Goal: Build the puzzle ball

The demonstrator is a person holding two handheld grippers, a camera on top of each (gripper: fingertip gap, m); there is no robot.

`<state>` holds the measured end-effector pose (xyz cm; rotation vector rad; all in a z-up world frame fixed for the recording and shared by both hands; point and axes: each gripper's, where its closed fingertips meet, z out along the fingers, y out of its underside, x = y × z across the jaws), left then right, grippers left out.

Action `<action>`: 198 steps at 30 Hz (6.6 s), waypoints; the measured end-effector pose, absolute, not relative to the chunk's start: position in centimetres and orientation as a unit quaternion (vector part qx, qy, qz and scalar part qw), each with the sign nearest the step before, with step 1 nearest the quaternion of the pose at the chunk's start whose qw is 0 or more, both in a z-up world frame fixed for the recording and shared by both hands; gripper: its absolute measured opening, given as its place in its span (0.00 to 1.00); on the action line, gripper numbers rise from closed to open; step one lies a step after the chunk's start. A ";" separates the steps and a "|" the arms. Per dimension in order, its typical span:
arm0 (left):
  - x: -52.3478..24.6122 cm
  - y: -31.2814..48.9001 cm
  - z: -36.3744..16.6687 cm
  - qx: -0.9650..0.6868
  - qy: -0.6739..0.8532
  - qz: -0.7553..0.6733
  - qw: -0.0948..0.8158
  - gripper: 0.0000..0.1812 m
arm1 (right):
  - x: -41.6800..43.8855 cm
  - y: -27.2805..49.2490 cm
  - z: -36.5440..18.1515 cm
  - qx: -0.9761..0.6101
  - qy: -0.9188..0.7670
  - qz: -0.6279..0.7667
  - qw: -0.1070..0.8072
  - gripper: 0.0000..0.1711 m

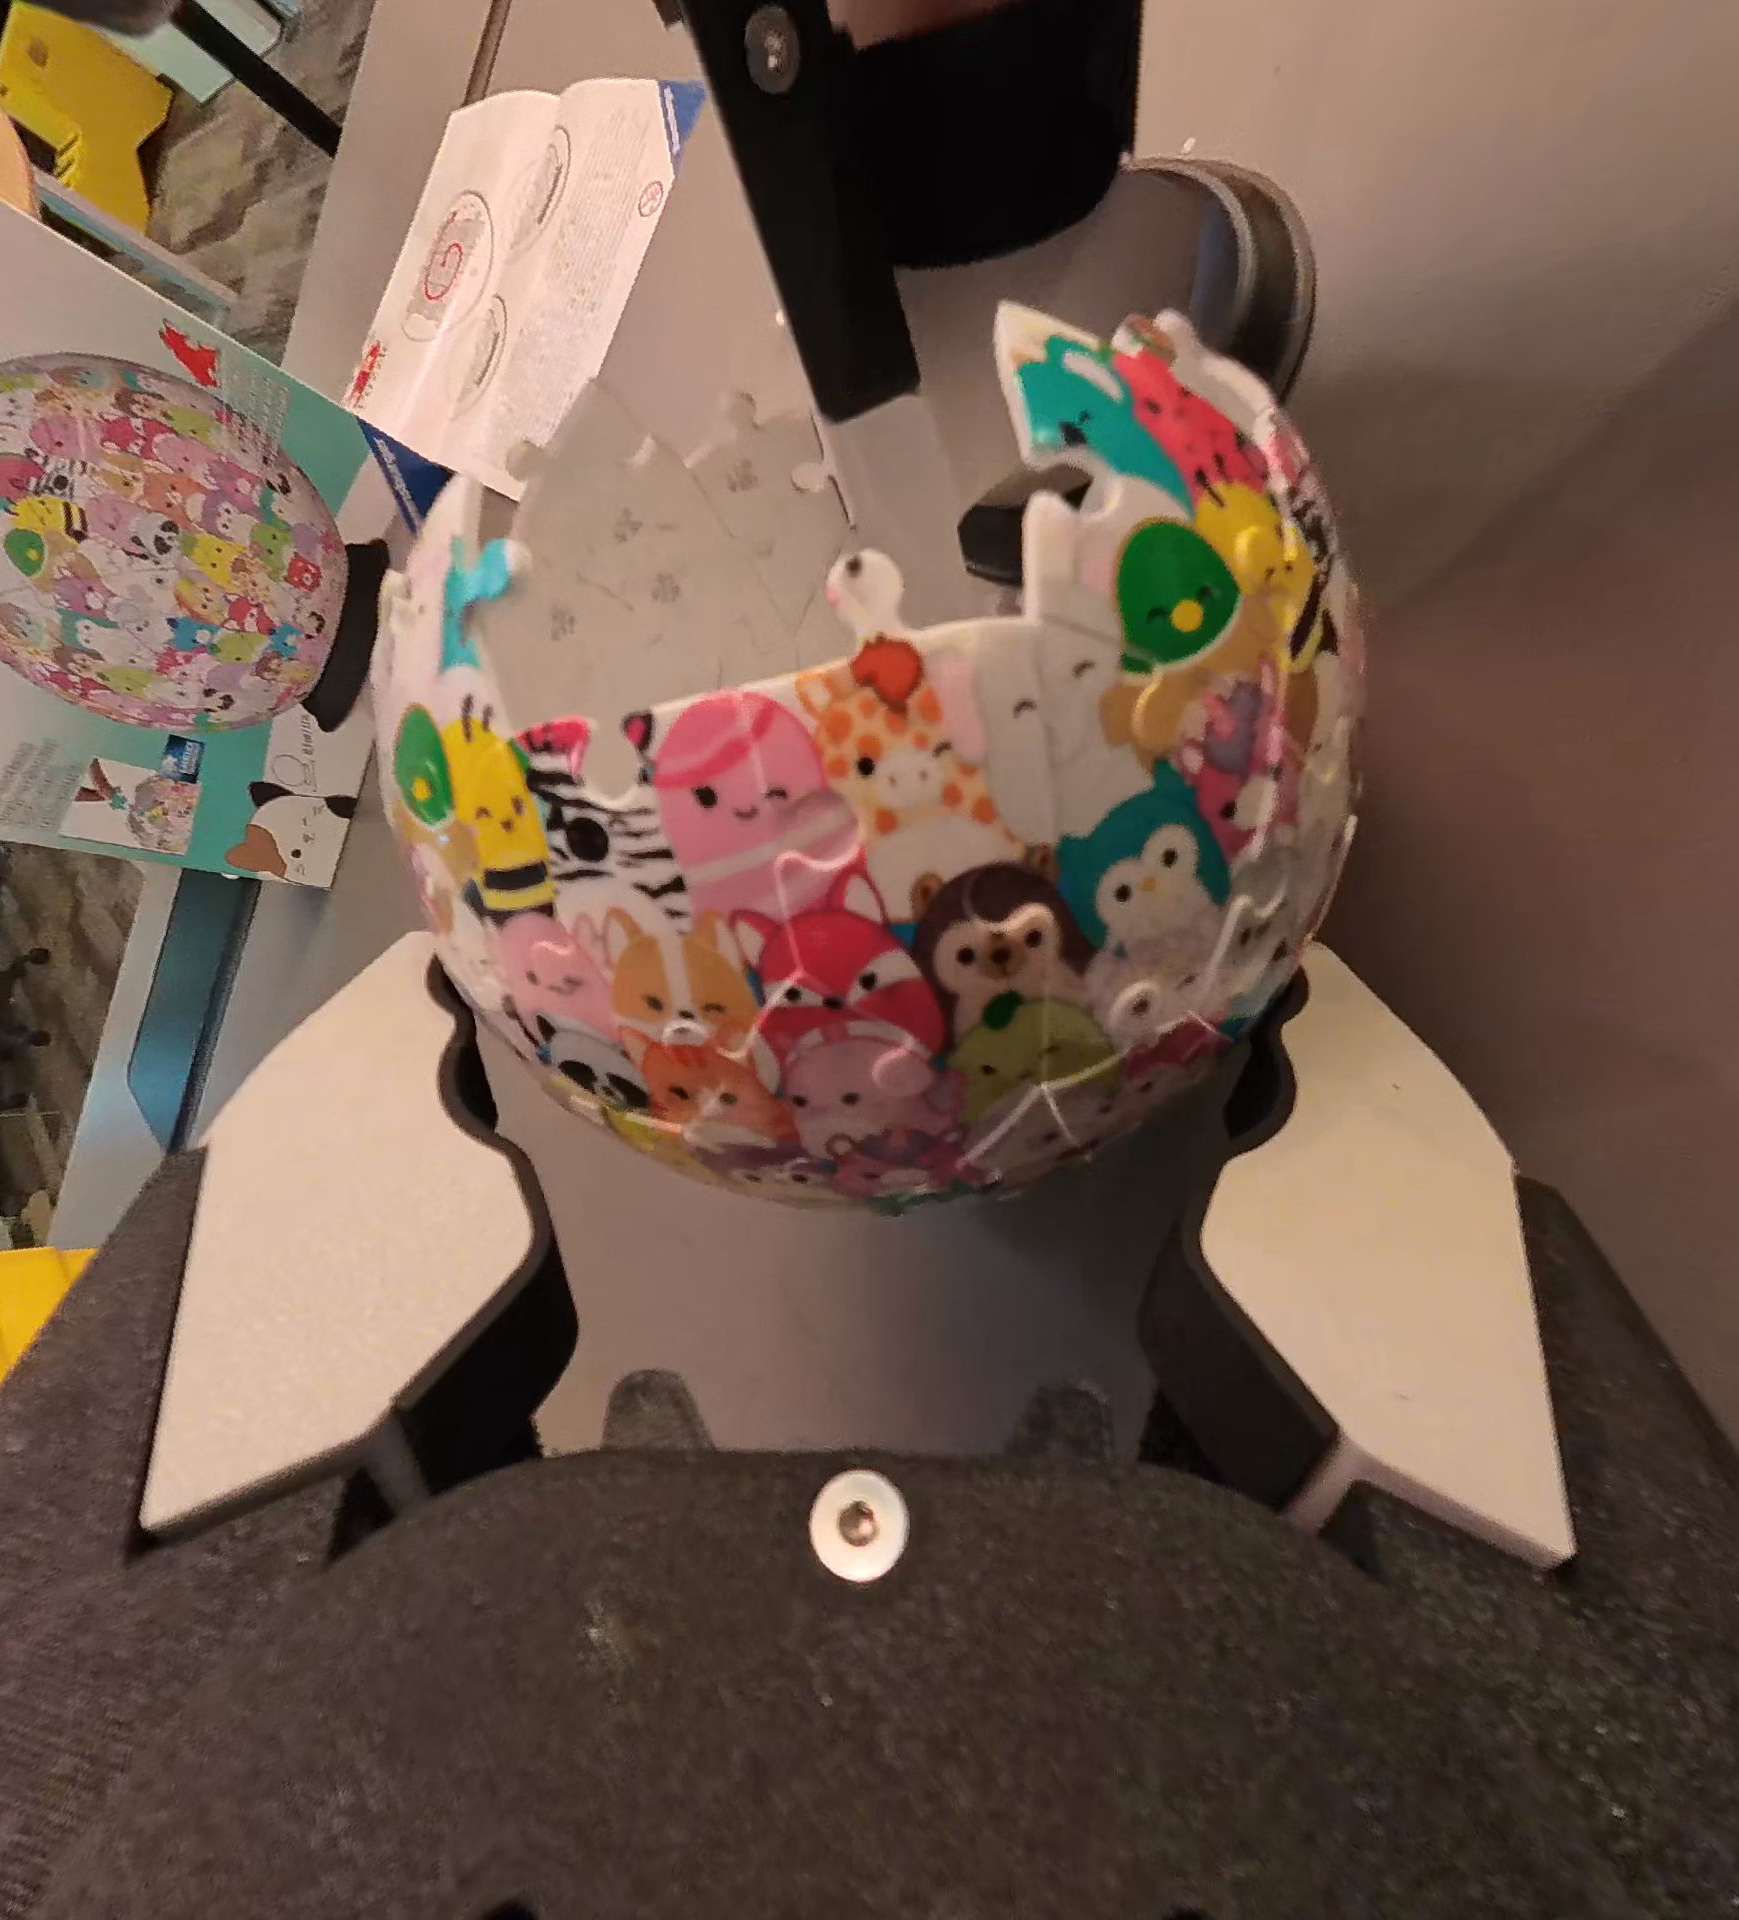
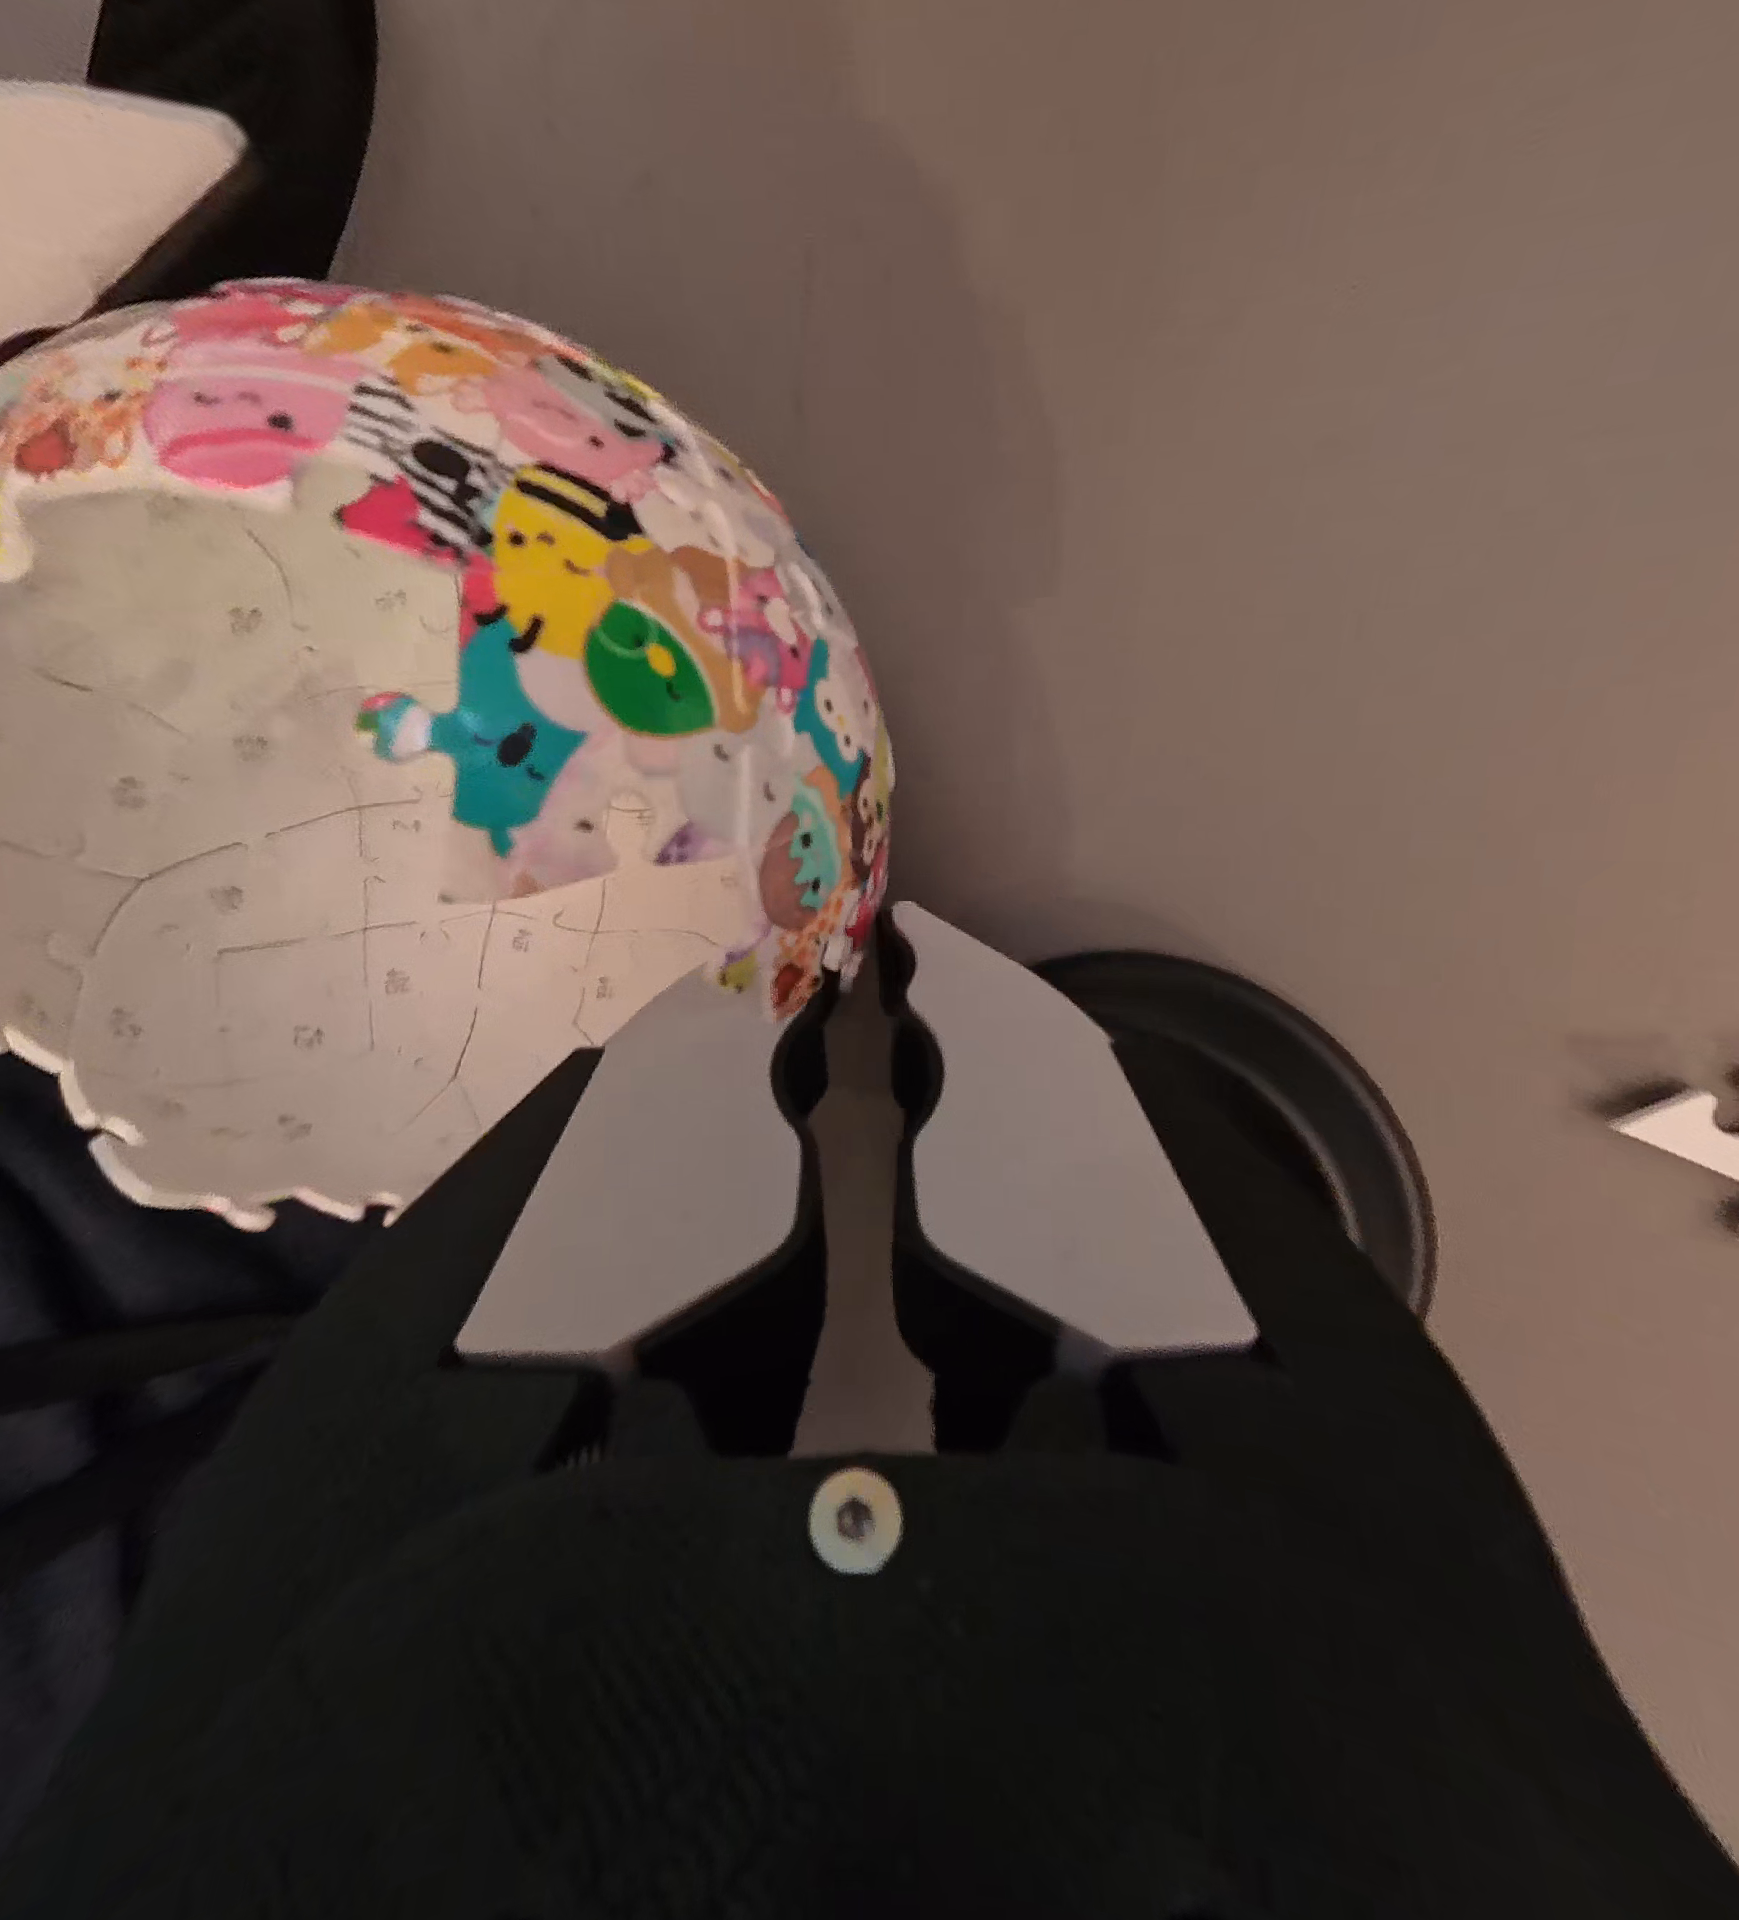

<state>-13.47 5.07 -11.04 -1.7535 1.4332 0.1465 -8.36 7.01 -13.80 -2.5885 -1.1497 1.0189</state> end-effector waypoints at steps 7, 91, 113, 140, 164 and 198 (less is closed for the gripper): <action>-13.3 5.0 -10.9 -0.713 0.553 0.067 0.427 0.76 | -8.9 7.3 -14.1 -0.870 -0.346 0.344 0.070 0.04; -14.9 7.6 -11.1 -0.699 0.602 0.055 0.381 0.76 | -4.5 5.9 -9.9 -0.586 -0.663 0.306 0.352 0.25; -18.1 8.5 -10.5 -0.652 0.701 -0.018 0.288 0.76 | -12.0 5.6 -11.9 -0.316 -0.851 0.142 0.395 0.49; -16.6 9.9 -10.6 -0.621 0.745 -0.016 0.243 0.75 | -11.8 5.6 -12.1 -0.324 -0.885 0.154 0.298 0.66; -21.4 9.8 -10.4 -0.655 0.736 0.012 0.171 0.75 | -11.2 5.2 -12.7 -0.410 -0.813 0.238 0.339 0.62; -17.3 10.4 -9.8 -0.587 0.795 0.099 0.112 0.75 | -11.0 4.2 -13.9 -0.427 -0.807 0.260 0.313 0.66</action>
